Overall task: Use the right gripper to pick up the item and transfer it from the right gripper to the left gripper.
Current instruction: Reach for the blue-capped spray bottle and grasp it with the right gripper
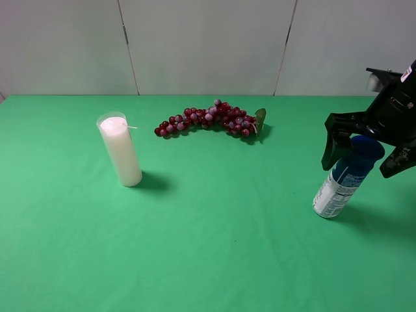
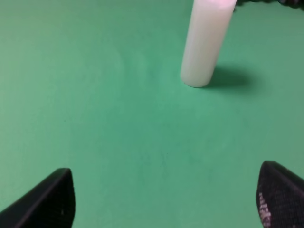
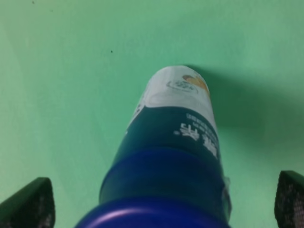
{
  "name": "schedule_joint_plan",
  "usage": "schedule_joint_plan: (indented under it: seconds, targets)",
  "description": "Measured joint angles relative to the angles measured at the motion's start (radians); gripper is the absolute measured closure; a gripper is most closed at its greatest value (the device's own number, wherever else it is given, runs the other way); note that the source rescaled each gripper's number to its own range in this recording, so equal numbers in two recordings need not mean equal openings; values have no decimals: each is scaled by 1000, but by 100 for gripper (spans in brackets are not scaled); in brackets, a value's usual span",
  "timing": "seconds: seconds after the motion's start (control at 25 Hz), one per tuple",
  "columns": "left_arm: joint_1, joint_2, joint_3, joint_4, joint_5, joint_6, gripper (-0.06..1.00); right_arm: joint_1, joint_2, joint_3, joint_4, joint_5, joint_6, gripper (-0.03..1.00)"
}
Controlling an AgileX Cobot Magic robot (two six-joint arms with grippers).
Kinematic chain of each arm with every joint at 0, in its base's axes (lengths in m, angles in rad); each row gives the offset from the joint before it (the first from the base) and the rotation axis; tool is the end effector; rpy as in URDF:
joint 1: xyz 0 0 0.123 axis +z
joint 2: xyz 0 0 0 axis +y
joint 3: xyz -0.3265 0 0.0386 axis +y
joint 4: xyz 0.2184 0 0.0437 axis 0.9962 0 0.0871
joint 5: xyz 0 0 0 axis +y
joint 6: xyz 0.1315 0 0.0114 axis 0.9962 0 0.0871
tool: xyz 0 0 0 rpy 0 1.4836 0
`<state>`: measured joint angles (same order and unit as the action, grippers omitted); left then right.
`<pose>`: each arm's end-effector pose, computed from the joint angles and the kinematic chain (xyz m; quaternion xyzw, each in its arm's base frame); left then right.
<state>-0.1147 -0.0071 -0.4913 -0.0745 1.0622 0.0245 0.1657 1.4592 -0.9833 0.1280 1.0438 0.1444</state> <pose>-0.0395 -0.0041 0.2417 0.0608 0.8513 -0.0606 0.5176 0.2290 0.0531 0.2607 0.0177 0.9958 0.0673 0.0593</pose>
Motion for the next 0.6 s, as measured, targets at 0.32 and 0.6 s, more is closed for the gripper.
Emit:
schedule_joint_plan:
  seconds: [0.32, 0.6]
  targets:
    - [0, 0, 0, 0, 0, 0, 36, 0, 34, 0, -10, -21, 7, -3]
    - [0, 0, 0, 0, 0, 0, 36, 0, 35, 0, -3, -25, 8, -3]
